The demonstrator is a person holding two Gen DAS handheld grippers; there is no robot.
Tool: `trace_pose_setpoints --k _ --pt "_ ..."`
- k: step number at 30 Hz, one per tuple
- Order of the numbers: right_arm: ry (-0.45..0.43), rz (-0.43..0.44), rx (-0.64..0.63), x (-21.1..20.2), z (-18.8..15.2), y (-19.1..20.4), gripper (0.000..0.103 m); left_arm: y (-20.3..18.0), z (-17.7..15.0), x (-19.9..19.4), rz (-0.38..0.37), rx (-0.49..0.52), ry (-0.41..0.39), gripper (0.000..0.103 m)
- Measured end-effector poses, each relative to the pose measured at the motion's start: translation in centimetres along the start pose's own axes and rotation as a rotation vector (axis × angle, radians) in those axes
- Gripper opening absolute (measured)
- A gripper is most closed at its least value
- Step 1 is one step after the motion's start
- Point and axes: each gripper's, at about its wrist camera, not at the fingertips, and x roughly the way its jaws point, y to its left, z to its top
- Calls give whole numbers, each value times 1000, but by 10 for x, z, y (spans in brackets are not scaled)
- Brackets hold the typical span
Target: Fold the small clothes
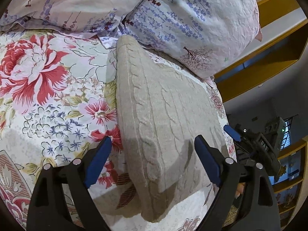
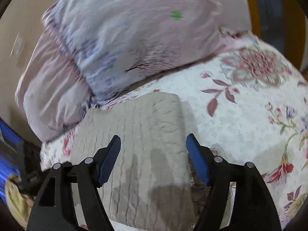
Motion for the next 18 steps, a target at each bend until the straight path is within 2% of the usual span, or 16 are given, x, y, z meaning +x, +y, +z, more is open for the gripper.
trace_pose_setpoints --k 4,8,14,16,18 --pt "72 66 133 12 7 -26 72 1 2 3 -11 -9 10 88" --pt "119 114 195 26 7 -41 72 3 5 7 -34 -25 23 88" --pt "197 180 221 46 5 -48 72 7 7 13 -86 -49 29 86" --pt "202 206 216 48 4 -50 71 8 8 15 -111 -59 27 82" --pt "222 252 210 52 2 -49 66 10 9 18 -123 -74 33 79"
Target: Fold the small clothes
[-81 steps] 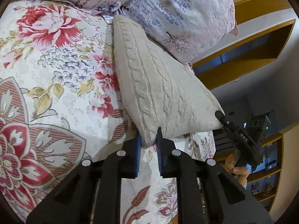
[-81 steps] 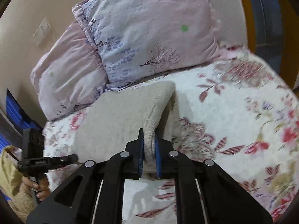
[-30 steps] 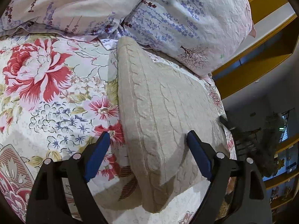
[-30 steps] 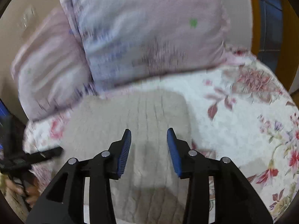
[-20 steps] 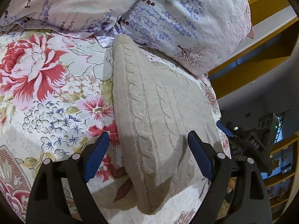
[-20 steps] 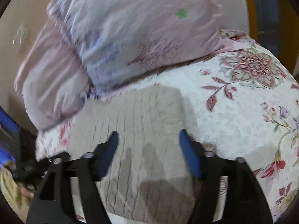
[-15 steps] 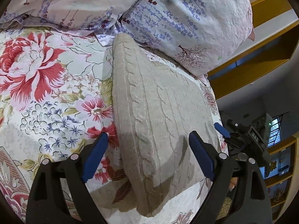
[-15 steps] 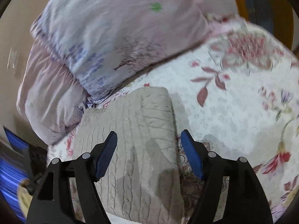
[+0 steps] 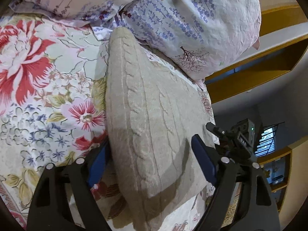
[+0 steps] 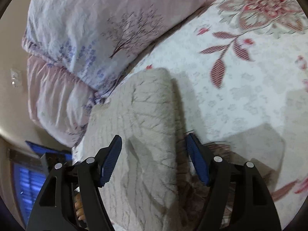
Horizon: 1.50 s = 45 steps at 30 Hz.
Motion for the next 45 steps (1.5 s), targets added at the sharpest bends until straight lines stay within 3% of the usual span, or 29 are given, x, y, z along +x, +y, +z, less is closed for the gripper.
trace_pose_setpoints --k 5,6,7,10,13,18,29,33,36,39,42,45 --pt "20 10 -57 7 -3 4 64 2 2 2 -9 -21 -13 71" --pt "22 7 -68 7 -3 5 59 3 2 3 -12 -24 -14 68" --pt "31 1 -79 9 -5 6 47 3 2 4 -13 -26 -14 65" --pt "32 25 -86 11 -8 8 33 5 -1 2 -28 -37 -22 55" --pt "3 46 -90 4 -12 15 28 5 -4 -6 -46 -25 -37 40" --pt "-48 74 -150 -8 -22 44 26 -1 -6 -29 -72 13 -52 36" --pt "-84 63 -437 34 -76 140 25 19 -17 -142 21 59 -174 37" --pt "-69 -27 -531 67 -91 164 25 42 -15 -155 114 61 -184 39" --pt "-2 -146 -486 102 -93 159 29 73 -15 -141 197 -2 -148 46" --pt "11 -101 -387 104 -85 147 34 85 -17 -139 156 -37 -174 53" --pt "21 -117 -360 101 -80 141 52 75 -16 -140 229 10 -185 64" --pt "-65 -163 -397 81 -84 148 53 62 -21 -153 337 89 -239 72"
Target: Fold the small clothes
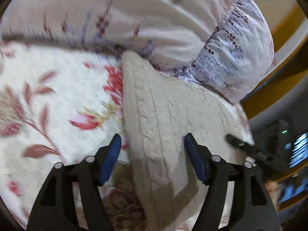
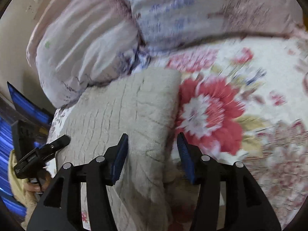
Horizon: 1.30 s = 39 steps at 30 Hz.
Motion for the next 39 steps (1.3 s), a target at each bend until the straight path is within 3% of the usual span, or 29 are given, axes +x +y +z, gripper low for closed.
trace_pose_setpoints --k 4,7,9,13,16,31,32,34,36,39 --pt "-181 -63 -119 -42 -7 21 53 -21 -11 -27 200 165 -113 80" --pt "-204 -50 -223 -46 -16 42 52 -37 -21 -33 317 269 -151 85" --pt "-188 -71 -313 -40 -23 59 52 -45 -23 -29 355 302 -153 86" --pt "-121 -111 -373 -18 -31 68 52 -45 -25 -25 380 306 -145 90" --pt "-45 -192 -388 -1 -40 58 52 -42 -26 -16 386 303 -124 93" --pt "-93 -161 -288 -15 -43 48 53 -39 -28 -10 395 271 -148 96" --pt "-108 -165 -270 -21 -43 47 55 -39 -29 -17 391 268 -166 97" --pt "-156 -212 -241 -35 -44 43 85 -37 -33 -29 379 263 -192 97" --pt "-224 -284 -229 -53 -48 38 88 -34 -37 -39 386 254 -204 101" --pt "-261 -345 -201 -70 -56 29 95 -27 -46 -52 424 241 -214 101"
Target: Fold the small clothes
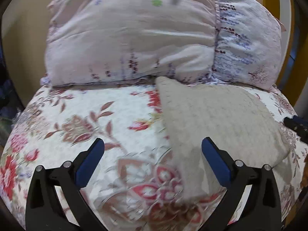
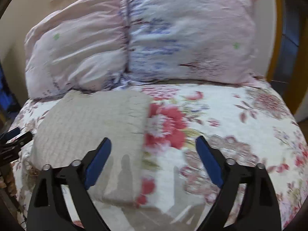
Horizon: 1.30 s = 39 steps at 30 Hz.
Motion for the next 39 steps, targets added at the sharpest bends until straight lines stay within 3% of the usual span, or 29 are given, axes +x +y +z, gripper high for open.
trace_pose_setpoints --k 4,7,12,19,25,39 --pt "-6 -94 15 -8 -9 -11 102 10 -13 -11 104 1 9 101" --pt "-42 -158 5 -18 -17 -9 102 16 -22 -19 103 -18 5 101" --pt "-53 -93 14 -30 -28 -1 102 12 -36 -27 93 -17 21 101" --pt "53 28 18 -22 -50 17 102 -13 -53 -33 55 41 55 101" --pt "134 26 -33 -7 -69 41 102 -30 -61 -22 36 67 135 101" --pt "200 14 -71 5 -82 57 102 -41 -70 -5 41 51 238 101"
